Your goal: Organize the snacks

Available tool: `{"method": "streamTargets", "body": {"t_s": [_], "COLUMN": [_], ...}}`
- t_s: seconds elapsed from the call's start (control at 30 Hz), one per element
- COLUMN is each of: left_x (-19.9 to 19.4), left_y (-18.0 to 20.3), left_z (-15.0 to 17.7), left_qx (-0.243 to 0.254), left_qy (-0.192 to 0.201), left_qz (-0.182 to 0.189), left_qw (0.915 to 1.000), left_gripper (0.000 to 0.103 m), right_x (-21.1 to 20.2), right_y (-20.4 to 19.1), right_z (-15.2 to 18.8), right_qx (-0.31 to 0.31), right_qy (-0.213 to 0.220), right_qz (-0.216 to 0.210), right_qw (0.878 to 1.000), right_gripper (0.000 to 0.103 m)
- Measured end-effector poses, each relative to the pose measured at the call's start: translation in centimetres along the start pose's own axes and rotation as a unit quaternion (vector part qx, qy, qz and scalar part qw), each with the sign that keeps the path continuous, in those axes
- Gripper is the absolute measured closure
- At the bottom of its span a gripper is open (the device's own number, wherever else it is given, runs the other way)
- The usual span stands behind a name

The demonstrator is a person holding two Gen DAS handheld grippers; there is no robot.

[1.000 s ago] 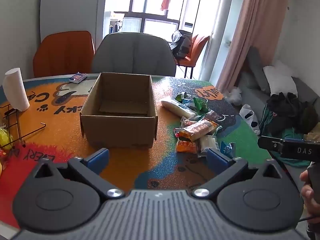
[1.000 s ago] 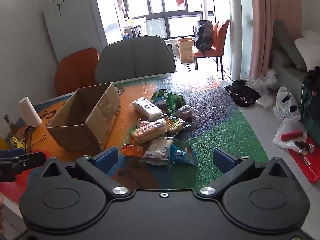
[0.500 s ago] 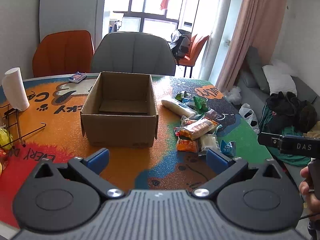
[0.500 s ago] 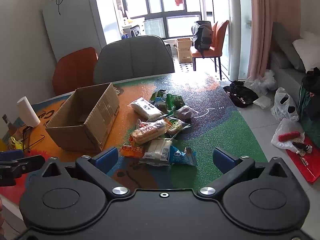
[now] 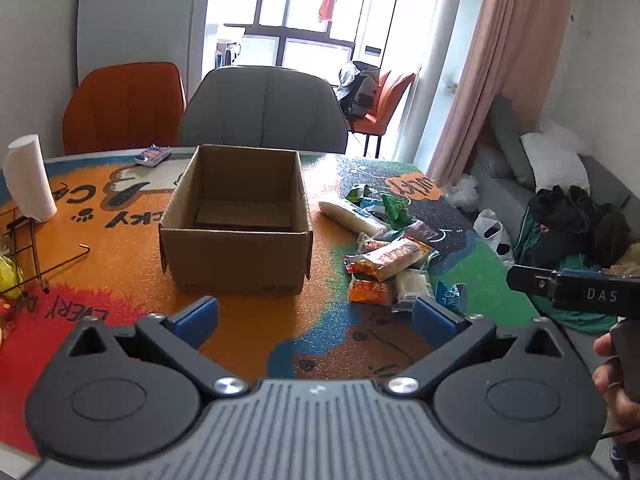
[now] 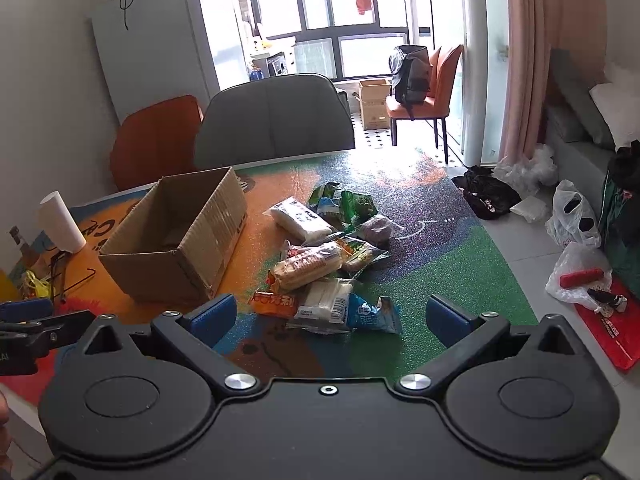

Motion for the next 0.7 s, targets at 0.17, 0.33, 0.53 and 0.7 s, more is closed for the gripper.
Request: {"method": "streamTargets", "body": {"t_s": [0.17,0.33,0.53,0.7], "left_x": [0.15,0.08,0.06,-0.02], "left_y": [0.08,0.54,0.54,0.42], "left_z": [0.18,0.23,0.34,0.40], "left_qx": [0.004,0.009,0.008,0.006], "left_qy": [-0.002,0.000,0.000,0.000], "left_qz": [-0.010,-0.004,-0.004,-0.006], "left_qw": [0.9999,1.0000,1.0000,1.0000], "left_gripper": [0.000,0.000,0.000,0.000], "right_x": [0.20,0.35,0.26,0.57], "right_y": [-0.03,0.00,0.05,0.17], "right_z": [0.08,0.22,0.31,0.48], "right_qx": [0.005,0.005,0.004,0.008], "right_qy": [-0.002,-0.005,-0.002,-0.007], "right_qz": [0.001,0.002,0.003,0.006], "right_qw": [1.000,1.000,1.000,1.000], "right_gripper": [0.000,0.000,0.000,0.000]}}
Point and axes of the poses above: each gripper's, at about its wrist camera, not at the fingertips, and x roughly the way its jaws point, y to its right, z to its underside, the point moved 10 cm from there along x, roughly the way its jaws point, and after that the axes turned 3 degrees about x, right-handed, at the moved point
